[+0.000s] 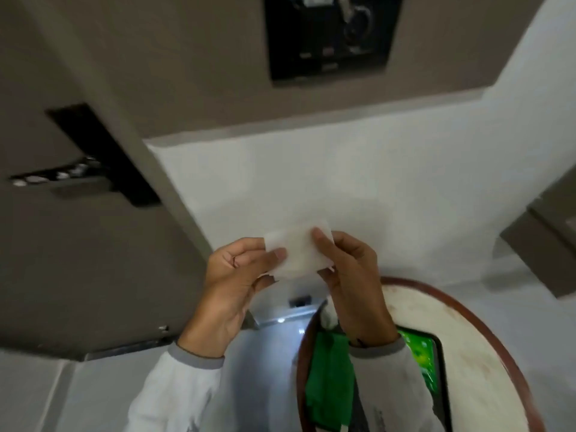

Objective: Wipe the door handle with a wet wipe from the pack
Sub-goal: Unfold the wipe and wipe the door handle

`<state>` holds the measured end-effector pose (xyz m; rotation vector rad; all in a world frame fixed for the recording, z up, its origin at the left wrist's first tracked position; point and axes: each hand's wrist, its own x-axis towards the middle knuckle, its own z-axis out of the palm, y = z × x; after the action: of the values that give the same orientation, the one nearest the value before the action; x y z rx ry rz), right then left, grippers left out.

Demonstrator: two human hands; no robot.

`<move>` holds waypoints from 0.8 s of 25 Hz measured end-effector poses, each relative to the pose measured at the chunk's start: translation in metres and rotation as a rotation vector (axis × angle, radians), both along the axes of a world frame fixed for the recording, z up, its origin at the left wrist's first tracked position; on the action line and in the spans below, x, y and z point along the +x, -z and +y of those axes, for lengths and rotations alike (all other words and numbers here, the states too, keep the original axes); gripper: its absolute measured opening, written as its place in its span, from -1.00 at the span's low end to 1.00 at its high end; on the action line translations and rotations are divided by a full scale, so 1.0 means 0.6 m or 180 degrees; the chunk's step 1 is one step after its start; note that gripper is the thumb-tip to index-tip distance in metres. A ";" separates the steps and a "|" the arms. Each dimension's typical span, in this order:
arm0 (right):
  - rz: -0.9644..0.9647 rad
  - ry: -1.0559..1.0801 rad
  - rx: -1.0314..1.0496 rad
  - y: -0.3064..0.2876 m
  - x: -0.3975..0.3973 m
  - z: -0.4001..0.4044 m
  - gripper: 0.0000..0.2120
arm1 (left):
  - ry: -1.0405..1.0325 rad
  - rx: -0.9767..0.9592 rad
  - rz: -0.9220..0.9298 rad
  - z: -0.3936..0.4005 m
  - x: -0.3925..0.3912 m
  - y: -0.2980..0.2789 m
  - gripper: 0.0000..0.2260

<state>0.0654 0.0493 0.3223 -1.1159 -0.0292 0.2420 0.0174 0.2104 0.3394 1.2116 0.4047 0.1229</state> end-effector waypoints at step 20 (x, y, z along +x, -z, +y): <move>-0.2083 0.2447 -0.2093 -0.043 -0.032 0.662 -0.54 | -0.1220 0.7202 -0.2681 0.674 0.109 -0.228 -0.53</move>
<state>0.0460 0.4467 0.3483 -1.7285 -0.1031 -0.8650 0.0826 0.6149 0.4760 2.9711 -0.5692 1.7075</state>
